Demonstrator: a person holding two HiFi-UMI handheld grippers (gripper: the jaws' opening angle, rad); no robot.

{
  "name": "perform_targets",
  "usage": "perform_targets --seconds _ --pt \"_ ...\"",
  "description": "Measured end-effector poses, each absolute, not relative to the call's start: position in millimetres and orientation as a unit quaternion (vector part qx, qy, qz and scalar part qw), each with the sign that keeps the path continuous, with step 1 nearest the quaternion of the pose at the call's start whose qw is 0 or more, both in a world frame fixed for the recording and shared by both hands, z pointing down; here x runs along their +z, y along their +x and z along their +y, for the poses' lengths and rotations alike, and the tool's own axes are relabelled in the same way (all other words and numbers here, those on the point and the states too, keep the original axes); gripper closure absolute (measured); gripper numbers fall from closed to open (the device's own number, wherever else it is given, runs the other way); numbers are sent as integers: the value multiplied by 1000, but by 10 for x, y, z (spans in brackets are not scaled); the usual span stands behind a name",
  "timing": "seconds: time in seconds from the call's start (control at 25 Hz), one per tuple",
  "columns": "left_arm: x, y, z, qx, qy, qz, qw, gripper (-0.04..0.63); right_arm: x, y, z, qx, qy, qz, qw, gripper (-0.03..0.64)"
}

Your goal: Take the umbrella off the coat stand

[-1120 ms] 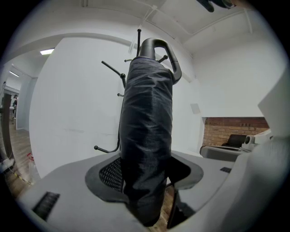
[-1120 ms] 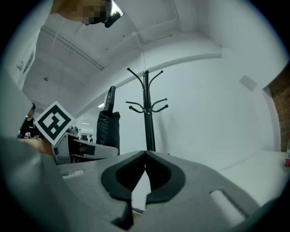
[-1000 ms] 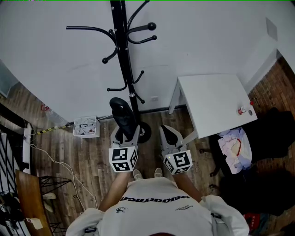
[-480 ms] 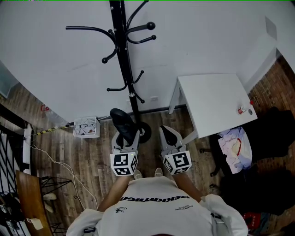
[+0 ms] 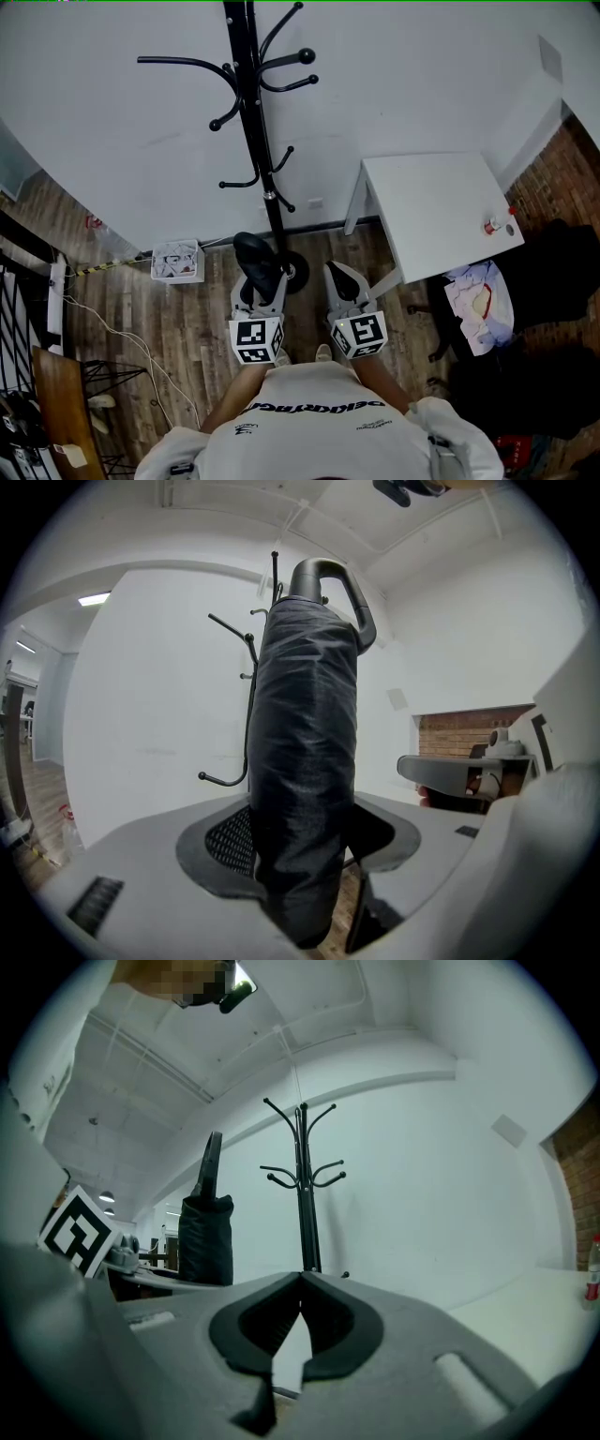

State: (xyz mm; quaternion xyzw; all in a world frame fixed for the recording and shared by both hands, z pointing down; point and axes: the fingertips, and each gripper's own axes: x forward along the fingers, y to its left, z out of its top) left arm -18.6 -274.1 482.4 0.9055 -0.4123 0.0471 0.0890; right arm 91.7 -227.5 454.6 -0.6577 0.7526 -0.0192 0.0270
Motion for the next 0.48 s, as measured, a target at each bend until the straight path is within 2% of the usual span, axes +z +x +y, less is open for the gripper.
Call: perform_targets --seconds 0.48 --pt "4828 -199 -2721 49 904 -416 87 344 4550 903 -2287 -19 -655 755 26 620"
